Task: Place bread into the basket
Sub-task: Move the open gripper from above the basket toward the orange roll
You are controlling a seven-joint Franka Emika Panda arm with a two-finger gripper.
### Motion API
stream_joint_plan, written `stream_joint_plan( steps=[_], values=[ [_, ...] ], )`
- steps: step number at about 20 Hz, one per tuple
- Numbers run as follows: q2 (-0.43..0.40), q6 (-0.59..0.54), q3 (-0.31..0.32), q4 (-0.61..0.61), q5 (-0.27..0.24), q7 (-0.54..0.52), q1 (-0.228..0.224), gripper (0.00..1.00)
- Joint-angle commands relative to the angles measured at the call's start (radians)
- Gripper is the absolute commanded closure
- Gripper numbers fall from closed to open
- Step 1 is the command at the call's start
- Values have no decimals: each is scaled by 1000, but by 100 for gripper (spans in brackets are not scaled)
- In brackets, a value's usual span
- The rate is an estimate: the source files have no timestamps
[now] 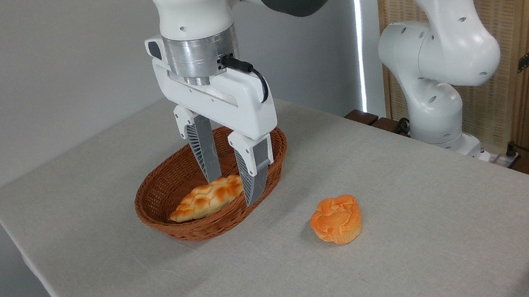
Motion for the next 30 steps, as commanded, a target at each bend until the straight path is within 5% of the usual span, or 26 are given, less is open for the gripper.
stream_joint_plan(
  steps=[1,12,23,30],
  values=[
    [-11,-278,-30,162,-9,163,5,0],
    [-2,-280,64,163,-18,173,6,0],
    [38,-198,58,148,-18,186,3,0],
    [30,-141,63,62,-10,317,5,0]
  ],
)
